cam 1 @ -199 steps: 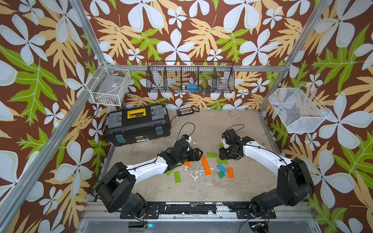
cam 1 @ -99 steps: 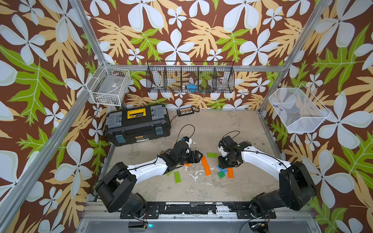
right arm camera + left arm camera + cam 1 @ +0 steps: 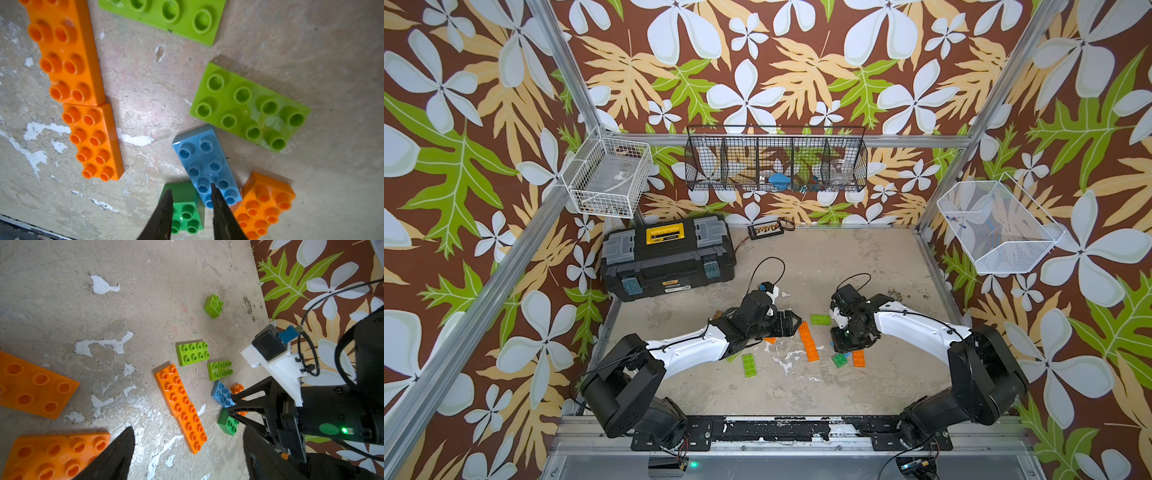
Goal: Assemble a small pinwheel with lego
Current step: Pick up the lego brick from the center of the board.
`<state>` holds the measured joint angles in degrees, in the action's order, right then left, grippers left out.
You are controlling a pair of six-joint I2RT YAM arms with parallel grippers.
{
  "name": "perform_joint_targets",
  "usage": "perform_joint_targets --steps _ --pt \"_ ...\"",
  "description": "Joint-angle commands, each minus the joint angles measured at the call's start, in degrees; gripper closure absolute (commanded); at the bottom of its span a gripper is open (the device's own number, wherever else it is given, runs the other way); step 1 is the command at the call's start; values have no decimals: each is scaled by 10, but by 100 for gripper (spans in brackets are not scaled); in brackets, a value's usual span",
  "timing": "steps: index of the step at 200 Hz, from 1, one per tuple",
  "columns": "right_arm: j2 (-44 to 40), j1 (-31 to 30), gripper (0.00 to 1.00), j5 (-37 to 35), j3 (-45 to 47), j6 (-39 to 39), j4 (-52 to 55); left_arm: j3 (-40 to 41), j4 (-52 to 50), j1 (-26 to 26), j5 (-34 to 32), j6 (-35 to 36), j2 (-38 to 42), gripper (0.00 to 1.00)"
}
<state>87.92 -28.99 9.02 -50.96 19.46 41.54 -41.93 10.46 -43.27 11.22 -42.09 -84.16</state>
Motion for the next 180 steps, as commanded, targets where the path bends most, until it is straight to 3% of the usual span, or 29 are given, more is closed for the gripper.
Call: perform_joint_targets --steps 1,55,98,180 --pt "5 -4 68 3 2 -1 0 1 9 0 6 0 4 17" --pt "23 -9 69 0 9 -1 -12 8 9 0 3 0 9 17" --pt "43 -23 70 -59 2 4 -1 9 8 0 3 0 10 17" --pt "78 -63 81 -113 -5 14 12 34 -3 1 -9 -5 44 17"
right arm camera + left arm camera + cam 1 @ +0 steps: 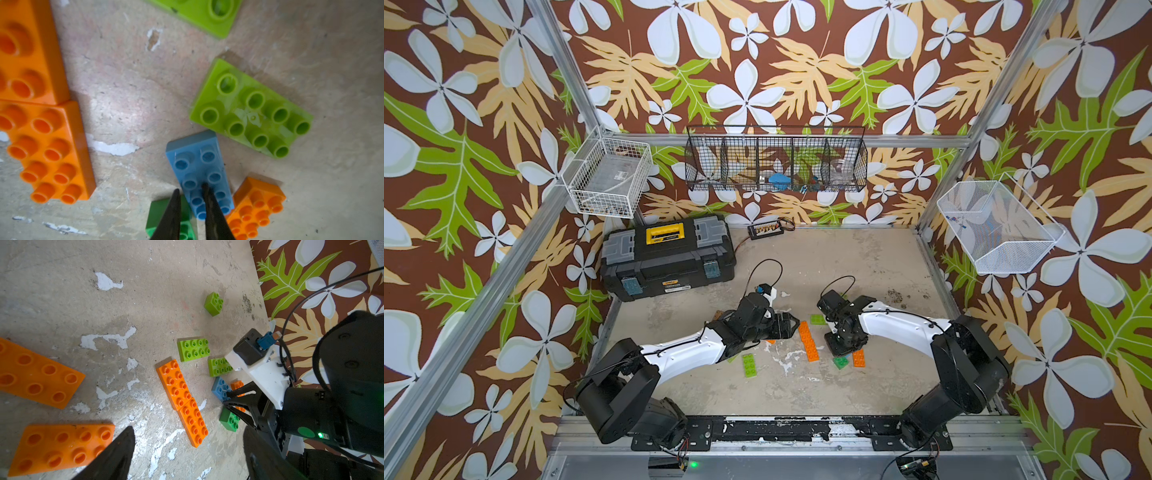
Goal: Assemble a small pinwheel with lego
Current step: Pick up the lego brick from the center of the board.
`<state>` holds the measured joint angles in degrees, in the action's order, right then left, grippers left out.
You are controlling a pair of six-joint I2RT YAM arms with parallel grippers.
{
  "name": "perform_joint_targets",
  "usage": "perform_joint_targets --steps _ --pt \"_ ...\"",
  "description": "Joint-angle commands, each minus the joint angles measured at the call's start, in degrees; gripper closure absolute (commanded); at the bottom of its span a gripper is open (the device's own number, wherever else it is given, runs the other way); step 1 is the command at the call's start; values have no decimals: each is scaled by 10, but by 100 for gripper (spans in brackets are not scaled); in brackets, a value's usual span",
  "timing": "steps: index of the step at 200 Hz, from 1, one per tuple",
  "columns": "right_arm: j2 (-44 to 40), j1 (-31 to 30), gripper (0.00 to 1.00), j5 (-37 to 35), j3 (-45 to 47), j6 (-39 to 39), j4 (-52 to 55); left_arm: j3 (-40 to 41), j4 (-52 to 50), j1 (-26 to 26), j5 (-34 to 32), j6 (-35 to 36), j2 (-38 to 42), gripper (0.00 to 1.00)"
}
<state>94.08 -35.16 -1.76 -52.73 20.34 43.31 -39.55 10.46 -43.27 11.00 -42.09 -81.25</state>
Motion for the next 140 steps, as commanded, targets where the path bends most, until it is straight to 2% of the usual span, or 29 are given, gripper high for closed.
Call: perform_joint_targets --steps 1,86,140 --pt "16 -1 81 -5 14 6 -6 11 -4 1 -8 -6 16 17" --pt "-15 -1 94 16 2 49 -40 69 -22 0 -22 -21 82 17" --pt "-36 -1 94 -10 -22 60 -25 89 -19 0 -34 -28 96 16"
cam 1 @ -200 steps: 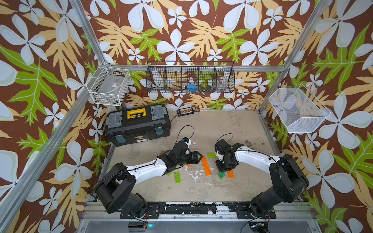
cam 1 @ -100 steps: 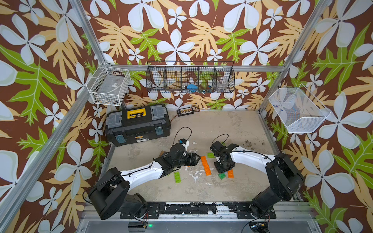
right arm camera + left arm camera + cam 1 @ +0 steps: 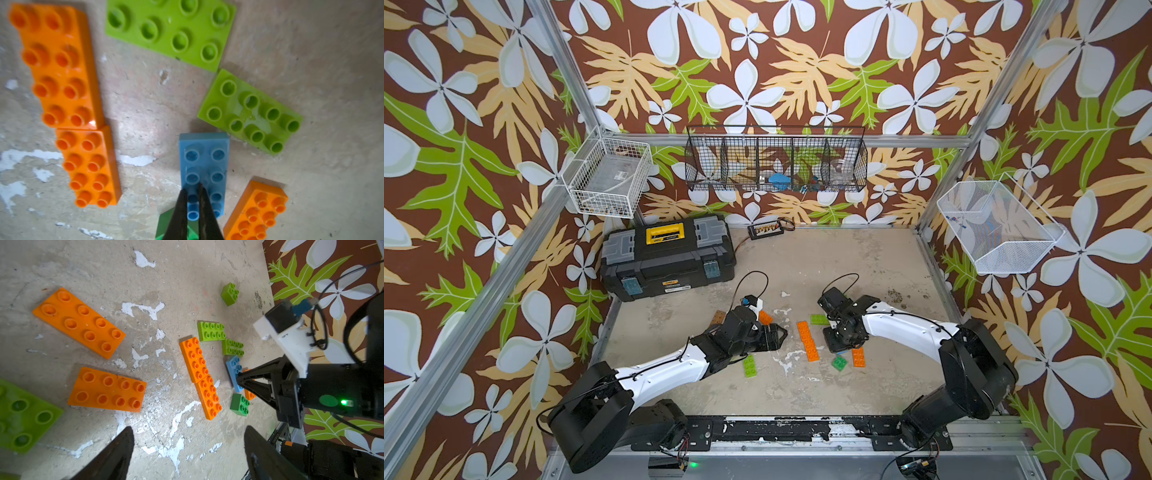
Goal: Assemble a small pinwheel with lego
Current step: Pick up the lego brick from the center of the board.
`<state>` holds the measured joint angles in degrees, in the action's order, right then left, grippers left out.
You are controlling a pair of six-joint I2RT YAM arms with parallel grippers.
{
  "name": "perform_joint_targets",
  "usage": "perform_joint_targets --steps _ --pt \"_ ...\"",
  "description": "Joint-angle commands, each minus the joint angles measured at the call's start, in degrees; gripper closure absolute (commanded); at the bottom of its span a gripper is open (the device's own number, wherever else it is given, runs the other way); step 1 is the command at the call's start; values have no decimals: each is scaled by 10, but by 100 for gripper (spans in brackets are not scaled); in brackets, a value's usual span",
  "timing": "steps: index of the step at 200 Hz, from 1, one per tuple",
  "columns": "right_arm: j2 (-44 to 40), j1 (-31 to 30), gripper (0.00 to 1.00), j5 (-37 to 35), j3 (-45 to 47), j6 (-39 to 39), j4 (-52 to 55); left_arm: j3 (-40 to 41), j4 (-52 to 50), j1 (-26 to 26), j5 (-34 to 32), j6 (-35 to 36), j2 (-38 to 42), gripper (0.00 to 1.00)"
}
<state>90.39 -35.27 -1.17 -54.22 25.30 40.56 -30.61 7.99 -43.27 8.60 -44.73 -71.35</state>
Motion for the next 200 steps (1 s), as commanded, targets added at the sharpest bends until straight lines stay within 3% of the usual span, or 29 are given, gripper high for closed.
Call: perform_joint_targets --steps 1,135,200 --pt "1 0 94 -16 -7 10 2 -1 5 0 -9 -1 -3 16" --pt "15 -1 90 0 -36 18 22 2 13 1 -12 -5 -8 15" --pt "36 -40 89 20 -80 41 29 6 19 1 -17 -15 -12 15"
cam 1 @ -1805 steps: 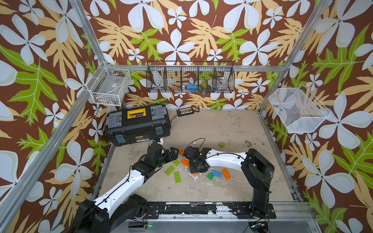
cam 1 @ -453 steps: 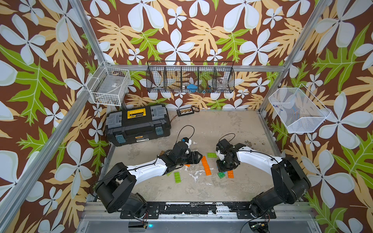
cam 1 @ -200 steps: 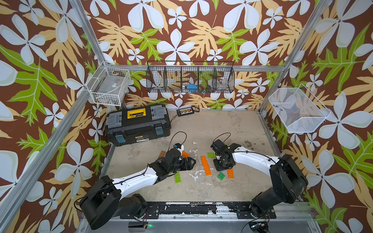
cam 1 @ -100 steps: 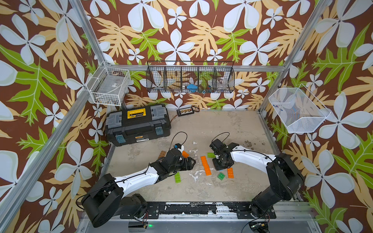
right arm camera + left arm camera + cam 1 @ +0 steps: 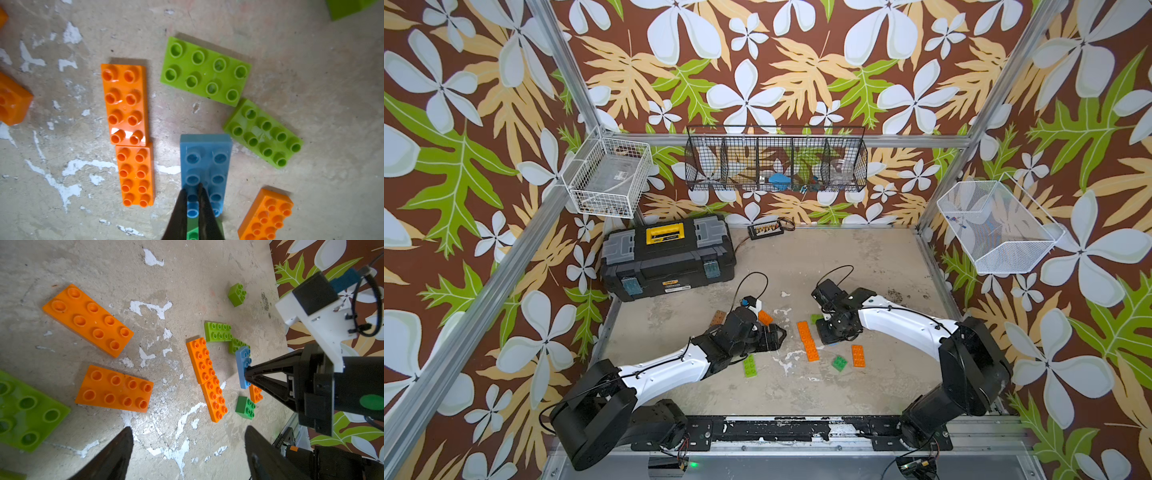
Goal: Assemble a small pinwheel with lego
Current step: Pick up the lego brick from the center of the board, then assemble the lego brick with the lego brick.
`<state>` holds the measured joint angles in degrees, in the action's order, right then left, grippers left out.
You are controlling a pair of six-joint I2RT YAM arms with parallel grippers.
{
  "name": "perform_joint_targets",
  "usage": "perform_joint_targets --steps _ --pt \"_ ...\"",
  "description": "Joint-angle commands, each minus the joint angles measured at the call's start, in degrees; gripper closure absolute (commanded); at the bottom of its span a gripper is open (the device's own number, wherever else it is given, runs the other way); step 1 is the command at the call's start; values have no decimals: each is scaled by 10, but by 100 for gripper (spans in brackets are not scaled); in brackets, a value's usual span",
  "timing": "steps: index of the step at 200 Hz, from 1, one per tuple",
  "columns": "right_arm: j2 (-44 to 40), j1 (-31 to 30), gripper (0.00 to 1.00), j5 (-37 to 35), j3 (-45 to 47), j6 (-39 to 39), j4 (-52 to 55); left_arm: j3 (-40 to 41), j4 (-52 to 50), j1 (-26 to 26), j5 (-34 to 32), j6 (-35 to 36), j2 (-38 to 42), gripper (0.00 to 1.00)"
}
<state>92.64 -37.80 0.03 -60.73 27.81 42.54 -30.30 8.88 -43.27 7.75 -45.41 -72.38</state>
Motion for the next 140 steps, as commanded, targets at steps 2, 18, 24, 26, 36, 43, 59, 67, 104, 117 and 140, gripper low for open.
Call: perform_joint_targets --steps 2,18,24,26,36,43,59,67,104,117,140 --pt "16 -16 89 8 -16 17 8 3 10 2 -9 -8 -1 15" --pt "32 -29 89 14 -27 23 5 7 10 2 -11 -11 1 15" --pt "40 -34 88 15 -32 24 4 9 10 2 -11 -11 2 15" --pt "42 -35 88 15 -34 24 4 9 10 2 -11 -12 3 15" --pt "54 -40 88 17 -42 26 3 12 10 2 -12 -12 6 15" --pt "61 -41 88 18 -47 26 2 14 10 2 -14 -12 8 15" --pt "74 -42 88 18 -56 26 1 17 6 3 -16 -12 14 15" --pt "78 -42 88 16 -60 24 2 17 4 3 -18 -12 17 15" --pt "94 -41 88 15 -65 21 -1 19 -2 3 -20 -7 21 15" --pt "99 -42 88 20 -65 21 -3 19 -2 3 -19 -6 20 15" --pt "105 -42 88 25 -64 22 -6 20 -2 3 -21 -6 20 15"
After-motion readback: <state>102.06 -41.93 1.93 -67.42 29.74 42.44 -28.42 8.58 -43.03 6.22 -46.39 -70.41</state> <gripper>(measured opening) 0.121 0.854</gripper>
